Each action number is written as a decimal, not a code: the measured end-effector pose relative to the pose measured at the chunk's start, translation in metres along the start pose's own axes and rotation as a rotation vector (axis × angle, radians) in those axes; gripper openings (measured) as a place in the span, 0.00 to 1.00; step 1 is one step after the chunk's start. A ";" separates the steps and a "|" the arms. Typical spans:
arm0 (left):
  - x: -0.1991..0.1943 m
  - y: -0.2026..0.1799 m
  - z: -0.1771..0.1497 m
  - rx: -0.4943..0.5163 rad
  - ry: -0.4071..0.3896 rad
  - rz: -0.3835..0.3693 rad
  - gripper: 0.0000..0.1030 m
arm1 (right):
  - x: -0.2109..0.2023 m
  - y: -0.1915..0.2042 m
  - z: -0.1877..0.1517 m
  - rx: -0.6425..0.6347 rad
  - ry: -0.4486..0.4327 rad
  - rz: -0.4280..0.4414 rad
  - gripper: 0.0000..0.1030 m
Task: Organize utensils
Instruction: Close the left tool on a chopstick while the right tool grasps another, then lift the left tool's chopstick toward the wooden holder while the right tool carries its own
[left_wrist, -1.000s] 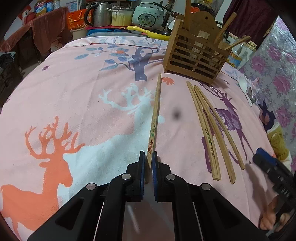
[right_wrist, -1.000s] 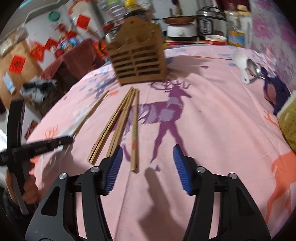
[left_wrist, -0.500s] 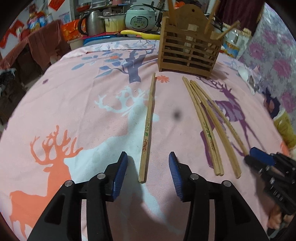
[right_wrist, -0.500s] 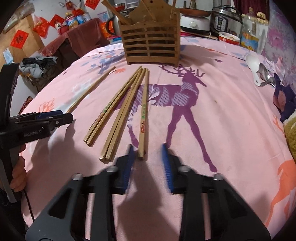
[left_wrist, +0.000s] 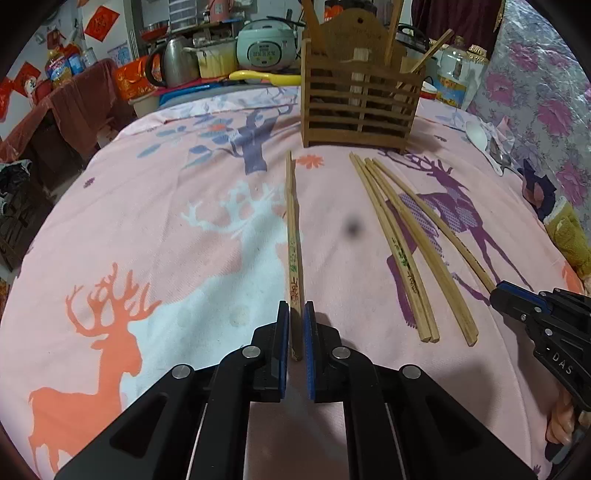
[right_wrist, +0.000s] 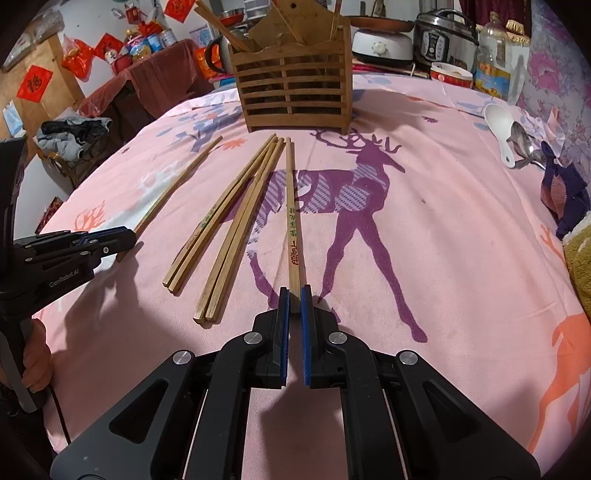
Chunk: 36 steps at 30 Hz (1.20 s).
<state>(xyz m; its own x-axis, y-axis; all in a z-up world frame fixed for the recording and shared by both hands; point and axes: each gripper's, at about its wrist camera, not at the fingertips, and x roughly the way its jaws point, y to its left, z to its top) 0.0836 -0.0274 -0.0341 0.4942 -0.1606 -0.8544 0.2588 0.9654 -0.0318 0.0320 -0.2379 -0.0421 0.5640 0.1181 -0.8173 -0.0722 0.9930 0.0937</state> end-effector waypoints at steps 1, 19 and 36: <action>-0.002 0.000 0.000 -0.001 -0.009 0.000 0.07 | -0.002 0.000 0.000 -0.001 -0.015 -0.006 0.07; 0.010 0.001 0.003 -0.022 0.040 -0.025 0.27 | -0.021 -0.009 0.007 0.048 -0.104 0.025 0.07; 0.001 -0.002 -0.002 -0.005 0.009 -0.025 0.06 | 0.004 -0.005 0.003 0.024 0.015 -0.005 0.16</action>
<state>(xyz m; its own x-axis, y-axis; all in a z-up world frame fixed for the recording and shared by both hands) 0.0817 -0.0291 -0.0357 0.4797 -0.1827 -0.8582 0.2670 0.9621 -0.0556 0.0370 -0.2425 -0.0445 0.5516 0.1135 -0.8263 -0.0499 0.9934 0.1031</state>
